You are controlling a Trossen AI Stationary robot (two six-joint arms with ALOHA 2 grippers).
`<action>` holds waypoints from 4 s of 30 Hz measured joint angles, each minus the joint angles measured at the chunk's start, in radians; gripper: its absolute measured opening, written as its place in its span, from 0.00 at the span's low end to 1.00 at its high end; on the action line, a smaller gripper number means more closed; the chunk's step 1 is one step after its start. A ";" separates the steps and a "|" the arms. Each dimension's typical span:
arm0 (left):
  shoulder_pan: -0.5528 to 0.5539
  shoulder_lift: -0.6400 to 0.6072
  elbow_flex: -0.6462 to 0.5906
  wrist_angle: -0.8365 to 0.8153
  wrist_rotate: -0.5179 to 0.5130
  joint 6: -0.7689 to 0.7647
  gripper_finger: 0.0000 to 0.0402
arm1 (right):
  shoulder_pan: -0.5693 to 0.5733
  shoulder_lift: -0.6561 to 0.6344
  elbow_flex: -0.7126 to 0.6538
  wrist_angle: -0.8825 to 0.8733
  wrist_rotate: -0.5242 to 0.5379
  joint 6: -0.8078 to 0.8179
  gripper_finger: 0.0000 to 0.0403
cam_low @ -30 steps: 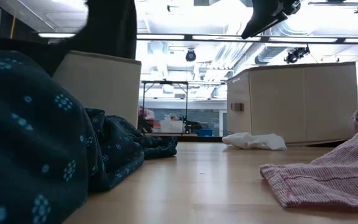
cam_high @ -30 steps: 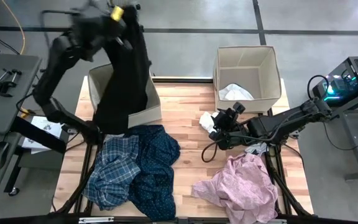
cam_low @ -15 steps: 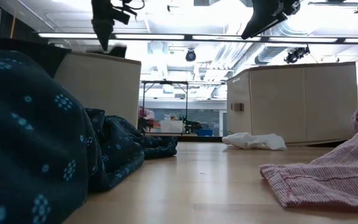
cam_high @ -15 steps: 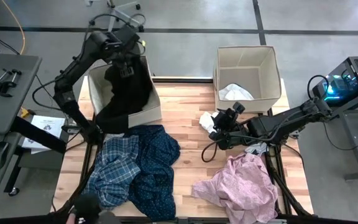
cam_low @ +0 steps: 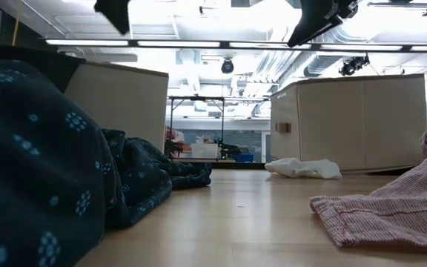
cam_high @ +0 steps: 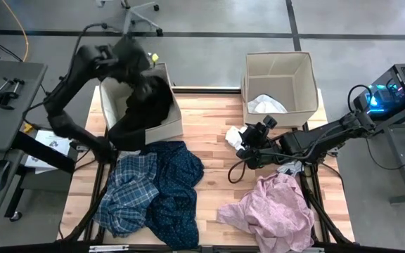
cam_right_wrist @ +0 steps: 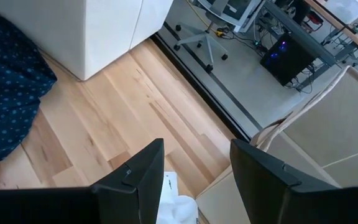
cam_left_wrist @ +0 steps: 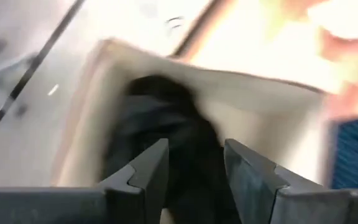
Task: Sort clothes
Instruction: Put the black pants into the left laundry bin
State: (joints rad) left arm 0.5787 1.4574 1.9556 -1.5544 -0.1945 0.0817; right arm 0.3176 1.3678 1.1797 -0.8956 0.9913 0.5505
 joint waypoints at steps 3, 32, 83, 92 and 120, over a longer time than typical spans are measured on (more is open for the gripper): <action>-0.177 -0.054 -0.039 -0.016 0.058 -0.001 0.32 | 0.000 0.000 0.000 0.000 0.000 0.001 0.43; -1.222 -0.019 -1.028 0.008 -0.273 -0.915 0.29 | -0.004 0.000 0.000 0.038 0.030 -0.061 0.43; -1.293 -0.019 -1.145 -0.014 -0.741 -1.314 0.00 | -0.004 0.000 0.000 0.044 0.026 -0.054 0.43; -1.277 -0.022 -1.030 -0.016 -0.899 -1.246 0.00 | -0.004 0.000 0.000 0.045 0.026 -0.058 0.43; -1.473 -0.117 -1.207 0.217 -0.550 -1.741 0.15 | -0.004 0.000 0.000 0.045 0.017 -0.061 0.43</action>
State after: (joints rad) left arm -0.8945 1.3407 0.7481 -1.3376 -0.7441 -1.6589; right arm 0.3138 1.3682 1.1793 -0.8510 1.0079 0.4892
